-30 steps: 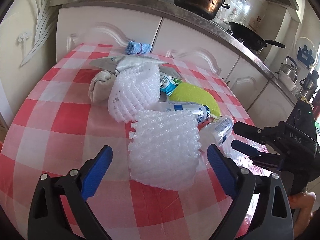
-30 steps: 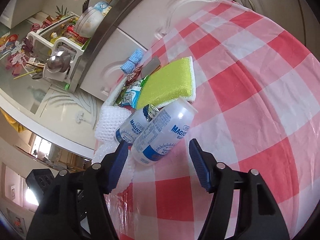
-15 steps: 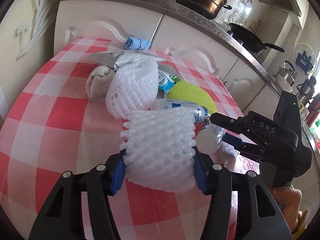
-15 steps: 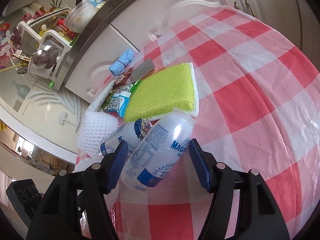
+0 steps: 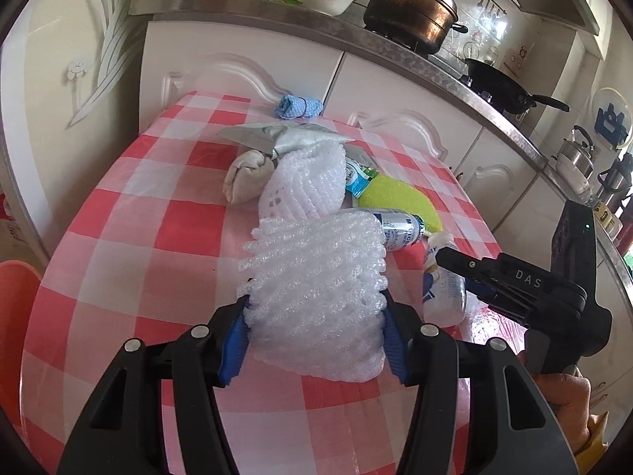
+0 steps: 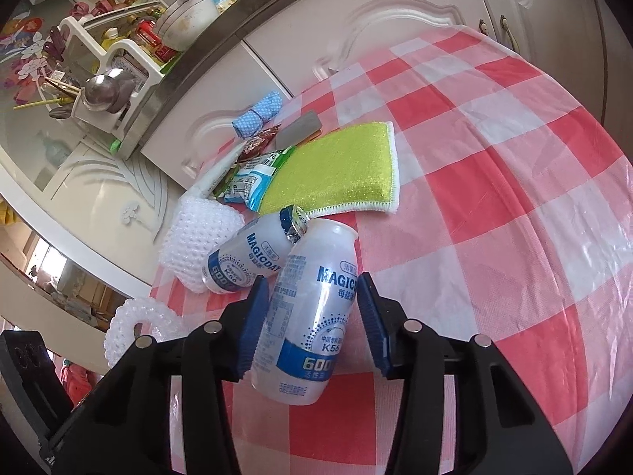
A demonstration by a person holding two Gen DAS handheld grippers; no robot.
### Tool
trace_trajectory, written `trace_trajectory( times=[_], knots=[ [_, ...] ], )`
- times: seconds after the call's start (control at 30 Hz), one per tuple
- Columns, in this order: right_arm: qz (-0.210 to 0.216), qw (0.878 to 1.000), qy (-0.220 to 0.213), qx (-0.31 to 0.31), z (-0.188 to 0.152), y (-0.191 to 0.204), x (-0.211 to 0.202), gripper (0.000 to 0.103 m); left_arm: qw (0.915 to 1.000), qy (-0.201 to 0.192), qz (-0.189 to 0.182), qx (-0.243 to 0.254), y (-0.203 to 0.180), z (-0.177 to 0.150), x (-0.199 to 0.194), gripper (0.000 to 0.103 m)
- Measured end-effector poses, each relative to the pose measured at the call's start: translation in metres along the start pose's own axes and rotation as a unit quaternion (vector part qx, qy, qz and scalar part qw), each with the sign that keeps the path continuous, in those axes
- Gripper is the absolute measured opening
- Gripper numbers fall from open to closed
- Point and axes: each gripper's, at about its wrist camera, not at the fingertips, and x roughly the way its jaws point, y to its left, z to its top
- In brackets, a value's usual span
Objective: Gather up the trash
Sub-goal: 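Carry the foam net and bottle with both tools over the orange bucket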
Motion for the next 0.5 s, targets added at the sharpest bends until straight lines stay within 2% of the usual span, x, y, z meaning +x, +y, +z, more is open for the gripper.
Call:
trace_trajectory(
  times=[0.23, 0.5],
  knots=[
    [0.028, 0.999, -0.003, -0.036, -0.009, 0.034, -0.019, 0.047, 0.9995, -0.021, 0.022, 0.001, 0.013, -0.001, -0.024, 0.057],
    [0.090, 0.990, 0.025, -0.102, -0.015, 0.114, -0.016, 0.047, 0.9972, -0.050, 0.054, -0.013, 0.045, -0.004, -0.058, 0.058]
  ],
)
